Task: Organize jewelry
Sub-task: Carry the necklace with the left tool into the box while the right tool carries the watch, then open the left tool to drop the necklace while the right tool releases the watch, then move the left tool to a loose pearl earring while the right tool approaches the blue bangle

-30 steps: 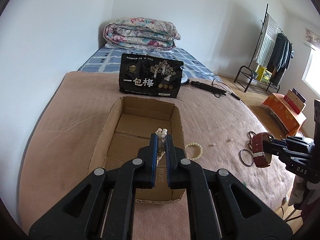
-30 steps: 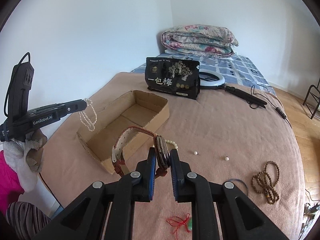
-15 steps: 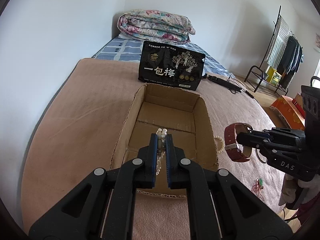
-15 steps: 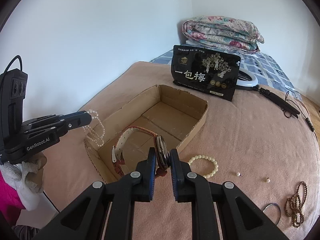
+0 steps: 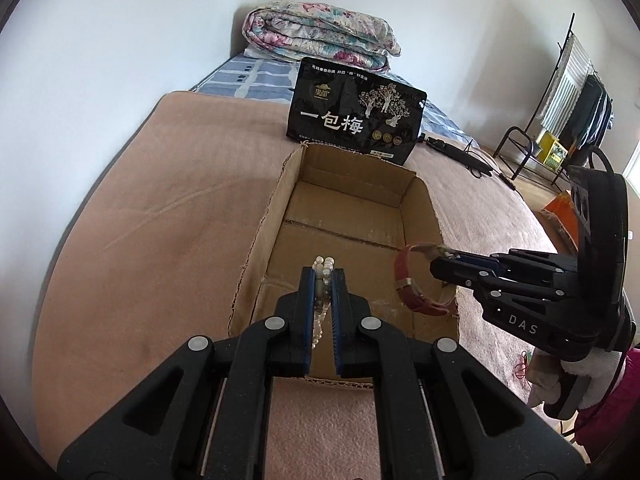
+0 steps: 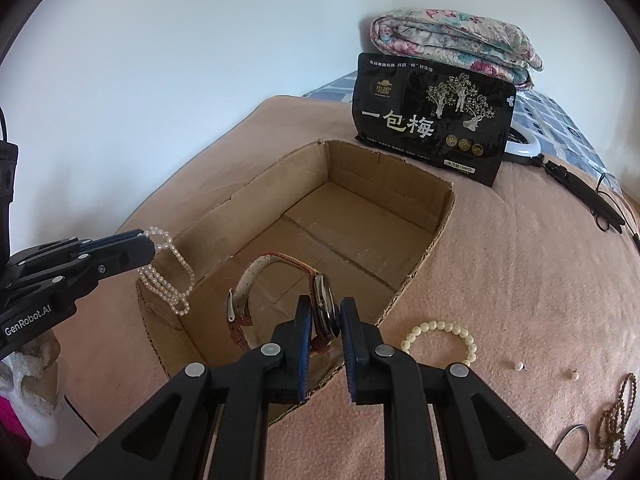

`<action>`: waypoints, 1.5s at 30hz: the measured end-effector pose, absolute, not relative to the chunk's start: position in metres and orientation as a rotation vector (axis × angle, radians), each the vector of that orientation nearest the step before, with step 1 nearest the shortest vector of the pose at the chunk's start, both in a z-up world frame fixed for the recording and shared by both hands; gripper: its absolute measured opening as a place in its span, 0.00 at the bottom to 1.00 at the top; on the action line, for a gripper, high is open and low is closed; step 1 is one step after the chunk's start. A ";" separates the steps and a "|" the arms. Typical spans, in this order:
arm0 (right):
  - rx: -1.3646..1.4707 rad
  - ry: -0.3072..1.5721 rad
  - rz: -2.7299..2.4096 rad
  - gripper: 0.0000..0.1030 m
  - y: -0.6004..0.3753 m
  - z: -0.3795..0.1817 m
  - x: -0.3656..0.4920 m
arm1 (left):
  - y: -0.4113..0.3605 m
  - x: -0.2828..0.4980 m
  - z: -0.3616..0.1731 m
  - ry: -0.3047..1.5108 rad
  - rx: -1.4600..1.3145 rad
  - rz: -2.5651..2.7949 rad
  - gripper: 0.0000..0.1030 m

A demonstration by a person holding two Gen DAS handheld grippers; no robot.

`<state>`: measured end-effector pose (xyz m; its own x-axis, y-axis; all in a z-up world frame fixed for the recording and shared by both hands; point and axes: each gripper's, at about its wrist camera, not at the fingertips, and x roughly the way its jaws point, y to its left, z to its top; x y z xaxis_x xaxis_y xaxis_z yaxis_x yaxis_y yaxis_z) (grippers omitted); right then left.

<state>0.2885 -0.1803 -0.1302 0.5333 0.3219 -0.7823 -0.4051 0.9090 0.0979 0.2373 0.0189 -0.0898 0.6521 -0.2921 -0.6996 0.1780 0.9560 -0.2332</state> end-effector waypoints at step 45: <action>0.022 0.671 0.156 0.97 -0.358 -0.037 0.197 | -0.074 0.193 -0.033 0.713 -0.067 -0.424 0.47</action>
<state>0.1974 -0.3582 -0.0372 0.7720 0.1516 -0.6172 -0.1371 0.9880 0.0712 0.1933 -0.0740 -0.0334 0.6755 -0.3994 -0.6199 0.3544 0.9130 -0.2021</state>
